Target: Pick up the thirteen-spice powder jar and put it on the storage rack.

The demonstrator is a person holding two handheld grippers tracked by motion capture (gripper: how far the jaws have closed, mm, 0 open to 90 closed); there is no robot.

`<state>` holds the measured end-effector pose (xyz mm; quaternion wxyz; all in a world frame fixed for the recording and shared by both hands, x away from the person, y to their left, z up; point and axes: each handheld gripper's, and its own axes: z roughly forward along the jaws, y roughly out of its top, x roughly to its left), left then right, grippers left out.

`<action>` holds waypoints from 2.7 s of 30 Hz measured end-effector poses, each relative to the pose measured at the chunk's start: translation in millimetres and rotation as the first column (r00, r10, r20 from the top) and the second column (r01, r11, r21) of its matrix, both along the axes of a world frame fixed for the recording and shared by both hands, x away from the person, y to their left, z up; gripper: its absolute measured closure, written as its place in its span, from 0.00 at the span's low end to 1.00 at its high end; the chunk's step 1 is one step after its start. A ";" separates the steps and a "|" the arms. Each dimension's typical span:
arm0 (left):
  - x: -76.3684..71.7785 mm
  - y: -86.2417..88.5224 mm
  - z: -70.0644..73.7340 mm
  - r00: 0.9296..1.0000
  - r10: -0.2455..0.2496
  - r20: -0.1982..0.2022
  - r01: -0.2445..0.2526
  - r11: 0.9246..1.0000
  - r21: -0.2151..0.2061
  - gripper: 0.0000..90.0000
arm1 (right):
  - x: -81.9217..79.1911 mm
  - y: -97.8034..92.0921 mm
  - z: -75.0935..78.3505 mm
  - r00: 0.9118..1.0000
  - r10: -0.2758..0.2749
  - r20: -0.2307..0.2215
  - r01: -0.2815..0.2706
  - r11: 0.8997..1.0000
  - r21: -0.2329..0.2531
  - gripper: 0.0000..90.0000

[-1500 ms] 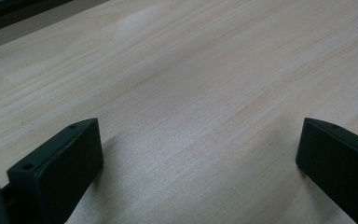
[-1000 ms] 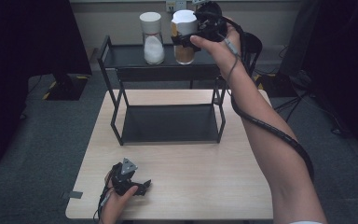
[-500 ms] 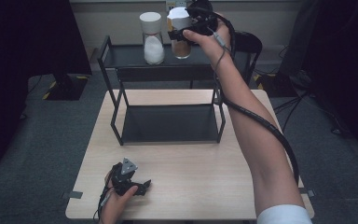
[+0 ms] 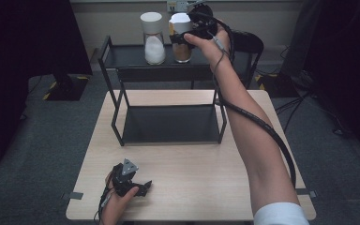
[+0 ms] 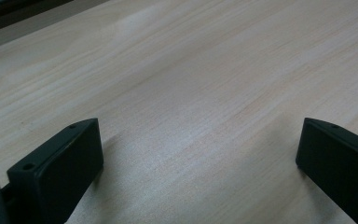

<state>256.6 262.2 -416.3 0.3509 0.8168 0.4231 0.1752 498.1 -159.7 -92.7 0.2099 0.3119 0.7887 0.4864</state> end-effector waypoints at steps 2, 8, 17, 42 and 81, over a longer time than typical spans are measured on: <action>0.0 0.0 0.0 1.000 0.000 0.000 0.000 1.000 0.000 0.00 | 0.1 -1.1 -1.4 1.000 0.001 0.002 -0.001 1.000 0.005 0.34; 0.0 0.0 0.0 1.000 0.000 0.000 0.000 1.000 0.000 0.00 | -0.3 -2.4 -4.2 1.000 0.006 0.011 -0.006 1.000 0.011 0.34; 0.0 0.0 0.1 1.000 0.000 0.000 0.000 1.000 0.000 0.00 | -0.7 -0.9 -3.3 1.000 -0.001 -0.005 0.001 1.000 -0.006 0.17; 0.1 0.1 0.1 1.000 0.000 0.000 0.000 1.000 0.000 0.00 | -53.4 -25.5 -20.9 1.000 -0.015 0.009 0.014 1.000 0.027 0.00; -0.1 0.0 -0.2 1.000 0.000 0.001 0.000 1.000 0.000 0.00 | -120.1 -47.4 -198.4 0.966 0.228 -0.123 -0.219 0.972 0.081 0.00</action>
